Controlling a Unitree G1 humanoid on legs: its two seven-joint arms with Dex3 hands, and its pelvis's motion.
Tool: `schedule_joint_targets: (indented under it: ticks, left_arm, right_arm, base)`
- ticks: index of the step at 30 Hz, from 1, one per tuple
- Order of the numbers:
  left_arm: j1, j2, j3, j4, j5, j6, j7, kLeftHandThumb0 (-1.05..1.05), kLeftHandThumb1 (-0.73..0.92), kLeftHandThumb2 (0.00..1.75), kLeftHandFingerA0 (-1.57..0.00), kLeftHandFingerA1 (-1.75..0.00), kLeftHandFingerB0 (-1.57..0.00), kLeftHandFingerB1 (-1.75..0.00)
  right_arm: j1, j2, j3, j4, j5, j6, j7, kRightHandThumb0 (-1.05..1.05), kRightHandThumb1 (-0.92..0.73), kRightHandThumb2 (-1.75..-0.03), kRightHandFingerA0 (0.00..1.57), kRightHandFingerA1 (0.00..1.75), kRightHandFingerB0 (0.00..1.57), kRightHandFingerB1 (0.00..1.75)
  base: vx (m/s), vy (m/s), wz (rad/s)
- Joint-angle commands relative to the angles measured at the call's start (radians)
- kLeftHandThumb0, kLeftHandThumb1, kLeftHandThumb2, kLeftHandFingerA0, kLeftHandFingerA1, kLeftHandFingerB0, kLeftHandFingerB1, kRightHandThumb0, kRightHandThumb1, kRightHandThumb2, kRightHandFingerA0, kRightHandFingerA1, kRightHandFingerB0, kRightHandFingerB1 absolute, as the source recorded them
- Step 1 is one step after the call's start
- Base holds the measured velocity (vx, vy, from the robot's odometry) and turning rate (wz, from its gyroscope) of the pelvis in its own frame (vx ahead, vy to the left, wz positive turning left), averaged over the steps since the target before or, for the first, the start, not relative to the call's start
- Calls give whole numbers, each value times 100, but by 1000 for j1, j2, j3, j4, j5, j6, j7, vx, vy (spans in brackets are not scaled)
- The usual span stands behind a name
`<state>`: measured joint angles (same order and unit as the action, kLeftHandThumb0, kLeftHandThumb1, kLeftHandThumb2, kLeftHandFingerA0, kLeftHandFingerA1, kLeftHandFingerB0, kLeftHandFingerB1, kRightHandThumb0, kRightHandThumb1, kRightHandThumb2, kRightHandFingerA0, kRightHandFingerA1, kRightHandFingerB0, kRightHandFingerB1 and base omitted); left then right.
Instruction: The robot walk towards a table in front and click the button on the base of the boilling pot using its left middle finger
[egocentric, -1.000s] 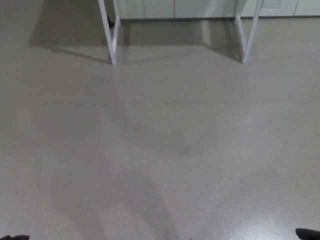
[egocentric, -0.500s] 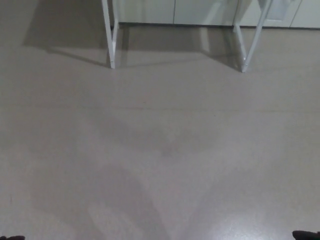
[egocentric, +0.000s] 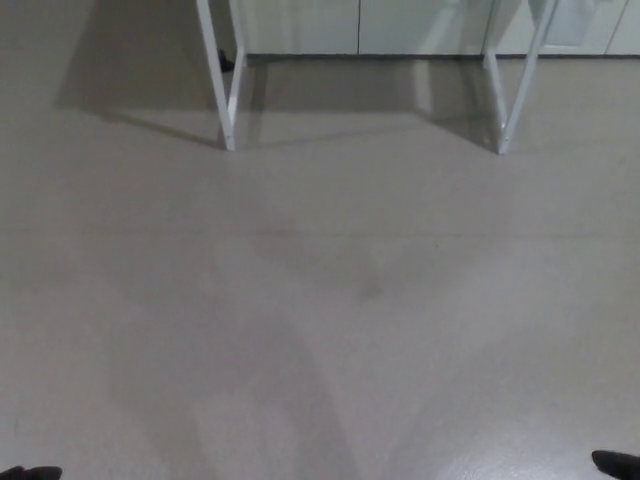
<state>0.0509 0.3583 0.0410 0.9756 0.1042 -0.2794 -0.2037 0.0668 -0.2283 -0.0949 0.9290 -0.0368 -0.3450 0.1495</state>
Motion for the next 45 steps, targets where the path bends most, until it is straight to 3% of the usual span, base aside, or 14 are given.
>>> schedule_joint_targets:
  ticks: [1, 17, 36, 38, 39, 40, 45]
  left_arm:
    - [3, 22, -6, -6, 12, -5, 14, -40, 55, 57, -37, -36, -28, -30]
    - [44, 41, -36, -6, 19, -36, 33, -40, 55, 57, -39, -36, -31, -31]
    - [26, 58, -56, -20, 31, -31, 41, -41, 56, 57, -40, -36, -32, -31]
    - [26, 64, -66, -27, 45, -35, 50, -42, 56, 57, -42, -36, -32, -31]
    - [26, 64, -67, -26, 46, -35, 55, -42, 56, 57, -42, -36, -32, -31]
    - [27, 65, -67, -29, 47, -34, 57, -42, 56, 58, -43, -37, -33, -32]
    - [16, 65, -63, -37, 34, -24, 40, -43, 55, 57, -41, -36, -32, -31]
  right_arm:
    - [2, -1, 2, -5, 2, -6, -7, -26, -49, -54, 51, 46, 42, 41]
    - [29, 1, 18, 18, 3, -13, 8, -26, -51, -54, 48, 45, 42, 41]
    - [-3, -2, 18, 33, 2, -20, 7, -27, -52, -55, 52, 47, 45, 43]
    - [-3, -5, 26, 23, -12, -18, -7, -34, -48, -65, 50, 51, 44, 48]
    - [-2, -6, 29, 21, -18, -19, -11, -34, -48, -65, 50, 51, 44, 48]
    - [2, -8, 33, 21, -22, -29, -15, -28, -52, -55, 54, 47, 46, 43]
    - [-10, -12, 39, 26, -22, -26, -16, -28, -53, -55, 54, 46, 45, 42]
  base:
    - [99, -120, -5]
    - [122, 58, 2]
    - [201, -165, 1]
    - [260, 55, -6]
    - [355, 135, -11]
    - [441, 172, 13]
    - [449, 127, -8]
